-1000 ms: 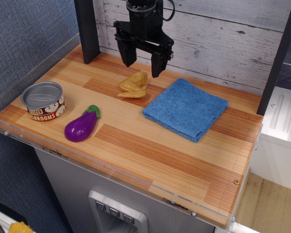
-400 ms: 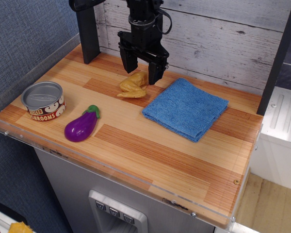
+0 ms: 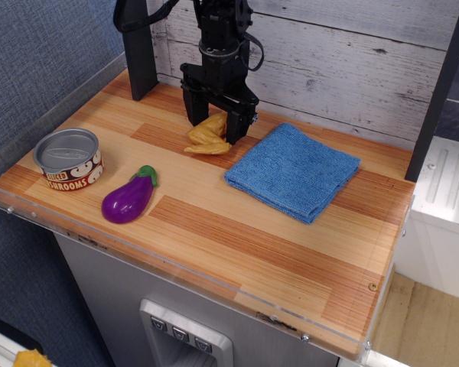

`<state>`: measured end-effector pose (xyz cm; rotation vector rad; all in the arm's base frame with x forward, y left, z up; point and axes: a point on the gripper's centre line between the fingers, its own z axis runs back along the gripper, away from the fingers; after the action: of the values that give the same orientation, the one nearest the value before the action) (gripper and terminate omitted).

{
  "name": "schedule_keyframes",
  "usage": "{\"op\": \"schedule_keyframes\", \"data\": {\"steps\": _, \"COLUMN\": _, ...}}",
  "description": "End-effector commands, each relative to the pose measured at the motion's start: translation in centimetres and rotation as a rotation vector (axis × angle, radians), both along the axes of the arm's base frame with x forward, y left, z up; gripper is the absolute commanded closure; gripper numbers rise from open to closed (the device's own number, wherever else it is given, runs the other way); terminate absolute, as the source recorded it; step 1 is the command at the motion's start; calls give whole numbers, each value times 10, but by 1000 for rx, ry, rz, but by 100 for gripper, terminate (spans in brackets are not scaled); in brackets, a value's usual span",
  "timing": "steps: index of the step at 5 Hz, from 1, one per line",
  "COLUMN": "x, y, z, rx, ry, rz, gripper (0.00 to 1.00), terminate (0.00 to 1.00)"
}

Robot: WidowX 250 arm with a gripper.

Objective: Move the chicken thigh to the front of the cloth.

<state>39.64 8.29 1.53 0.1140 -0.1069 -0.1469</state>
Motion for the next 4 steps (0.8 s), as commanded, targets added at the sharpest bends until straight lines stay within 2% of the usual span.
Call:
{"op": "schedule_keyframes", "data": {"steps": 1, "x": 8, "y": 1, "z": 11, "rx": 14, "ry": -45, "rz": -4, "gripper": 0, "terminate": 0}}
{"op": "schedule_keyframes", "data": {"steps": 2, "x": 7, "y": 1, "z": 12, "rx": 5, "ry": -51, "rz": -3, "gripper": 100, "terminate": 0}}
{"op": "schedule_keyframes", "data": {"steps": 3, "x": 6, "y": 2, "z": 15, "rx": 16, "ry": -50, "rz": 18, "gripper": 100, "terminate": 0}}
{"op": "schedule_keyframes", "data": {"steps": 4, "x": 0, "y": -1, "z": 39, "rx": 24, "ry": -38, "rz": 57, "gripper": 100, "terminate": 0}}
